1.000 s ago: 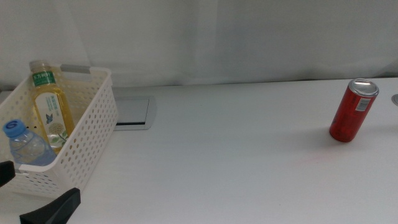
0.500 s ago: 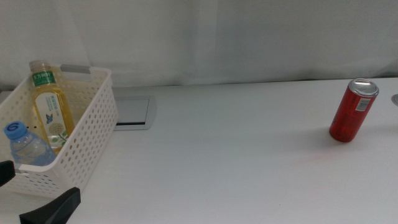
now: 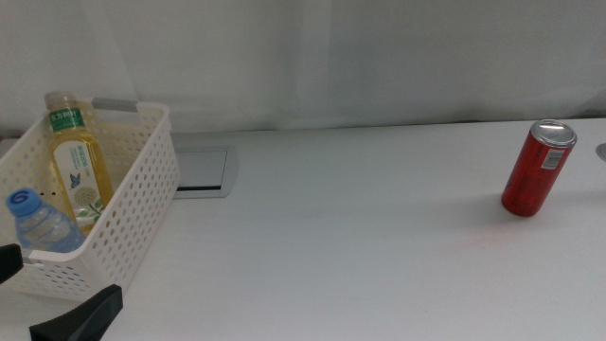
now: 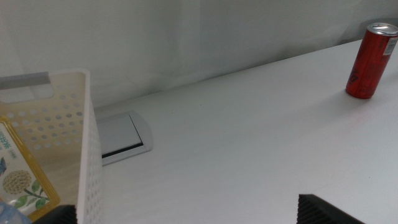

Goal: Use arms to grab the bottles and put them into the dustbin to the left of the table.

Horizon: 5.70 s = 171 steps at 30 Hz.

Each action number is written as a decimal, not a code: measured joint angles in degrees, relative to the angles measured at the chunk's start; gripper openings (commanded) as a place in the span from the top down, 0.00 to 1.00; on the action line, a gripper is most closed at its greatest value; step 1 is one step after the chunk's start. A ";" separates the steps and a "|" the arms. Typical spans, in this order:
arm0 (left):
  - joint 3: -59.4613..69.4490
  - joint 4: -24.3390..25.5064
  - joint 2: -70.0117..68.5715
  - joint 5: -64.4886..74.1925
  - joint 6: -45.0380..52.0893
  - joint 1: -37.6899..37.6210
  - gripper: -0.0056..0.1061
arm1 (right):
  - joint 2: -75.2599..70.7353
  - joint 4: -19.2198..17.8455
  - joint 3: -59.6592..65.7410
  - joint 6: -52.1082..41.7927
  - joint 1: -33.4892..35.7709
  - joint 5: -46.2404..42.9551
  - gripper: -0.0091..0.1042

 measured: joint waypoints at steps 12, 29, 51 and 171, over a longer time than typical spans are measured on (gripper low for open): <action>0.00 0.00 0.00 0.00 0.00 0.00 0.12 | 26.18 -0.38 -2.65 -3.49 0.00 -6.30 0.01; 0.00 0.00 0.00 -0.12 0.00 0.00 0.14 | 49.60 1.58 2.10 -2.23 9.08 -41.76 0.01; 0.00 0.00 0.00 0.10 0.00 0.00 0.14 | 73.79 12.94 7.69 -15.27 9.08 -70.53 0.01; 0.00 0.00 0.00 0.26 0.00 0.00 0.15 | 67.60 37.02 -13.20 -35.67 56.89 -26.79 0.01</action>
